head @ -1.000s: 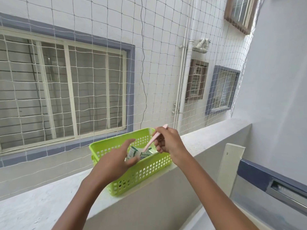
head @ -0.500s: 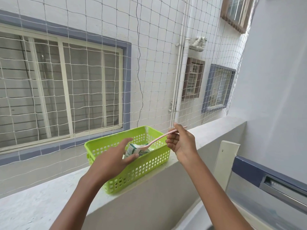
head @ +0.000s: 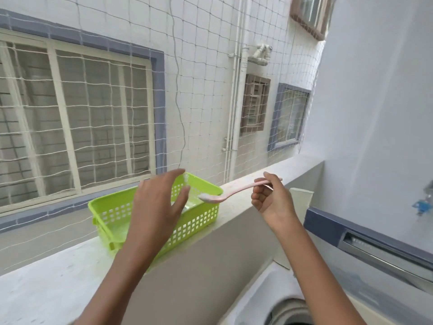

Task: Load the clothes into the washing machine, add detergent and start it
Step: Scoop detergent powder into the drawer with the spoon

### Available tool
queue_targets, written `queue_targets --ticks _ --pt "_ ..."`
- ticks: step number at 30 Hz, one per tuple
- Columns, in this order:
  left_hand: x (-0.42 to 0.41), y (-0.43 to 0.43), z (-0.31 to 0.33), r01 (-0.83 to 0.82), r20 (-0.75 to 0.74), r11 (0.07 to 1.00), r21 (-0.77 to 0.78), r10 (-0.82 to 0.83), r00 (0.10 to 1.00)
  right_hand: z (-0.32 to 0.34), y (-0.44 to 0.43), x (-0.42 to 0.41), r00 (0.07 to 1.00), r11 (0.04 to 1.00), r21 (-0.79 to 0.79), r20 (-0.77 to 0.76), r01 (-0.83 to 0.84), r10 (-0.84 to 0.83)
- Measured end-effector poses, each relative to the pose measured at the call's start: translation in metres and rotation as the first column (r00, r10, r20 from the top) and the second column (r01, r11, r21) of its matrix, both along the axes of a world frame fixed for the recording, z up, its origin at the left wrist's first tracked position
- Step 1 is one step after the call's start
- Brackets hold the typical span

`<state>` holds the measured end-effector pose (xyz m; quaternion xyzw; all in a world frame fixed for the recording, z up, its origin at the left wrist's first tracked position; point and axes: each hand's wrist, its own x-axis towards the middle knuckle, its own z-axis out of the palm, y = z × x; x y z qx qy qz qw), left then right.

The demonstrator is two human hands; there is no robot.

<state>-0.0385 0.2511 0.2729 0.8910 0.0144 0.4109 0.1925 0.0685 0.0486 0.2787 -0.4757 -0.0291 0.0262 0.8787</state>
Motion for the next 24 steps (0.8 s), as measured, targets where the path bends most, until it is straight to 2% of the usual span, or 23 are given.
queue_targets --ticks 2,5,9,13,15,18,22,24 --pt "0.008 -0.025 0.003 0.086 0.152 0.996 -0.008 -0.083 0.985 -0.005 -0.024 -0.001 0.999 0.999 -0.005 0.004 0.049 -0.049" --pt "0.019 -0.070 0.004 0.290 0.242 0.954 -0.079 -0.264 0.934 -0.016 -0.065 -0.004 0.991 0.991 0.002 -0.015 0.134 -0.134" --pt "0.044 -0.127 -0.015 0.547 0.205 0.797 -0.256 -0.508 0.836 -0.036 -0.129 -0.013 0.961 0.963 -0.013 -0.055 0.271 -0.271" --pt "0.075 -0.182 -0.053 0.615 0.106 0.641 -0.459 -0.648 0.754 -0.064 -0.194 -0.034 0.909 0.913 -0.026 -0.089 0.406 -0.407" --pt "0.089 -0.207 -0.080 0.608 0.013 0.602 -0.518 -0.705 0.709 -0.081 -0.225 -0.047 0.873 0.881 -0.045 -0.122 0.470 -0.472" --pt "0.112 -0.244 -0.130 0.569 -0.248 0.652 -0.501 -0.738 0.627 -0.111 -0.263 -0.066 0.809 0.829 -0.078 -0.187 0.554 -0.558" --pt "0.122 -0.288 -0.208 0.594 -0.621 0.688 -0.417 -0.693 0.366 -0.160 -0.297 -0.086 0.717 0.773 -0.130 -0.305 0.621 -0.627" --pt "0.115 -0.305 -0.243 0.643 -0.740 0.691 -0.331 -0.613 0.277 -0.187 -0.306 -0.094 0.687 0.765 -0.159 -0.355 0.624 -0.634"
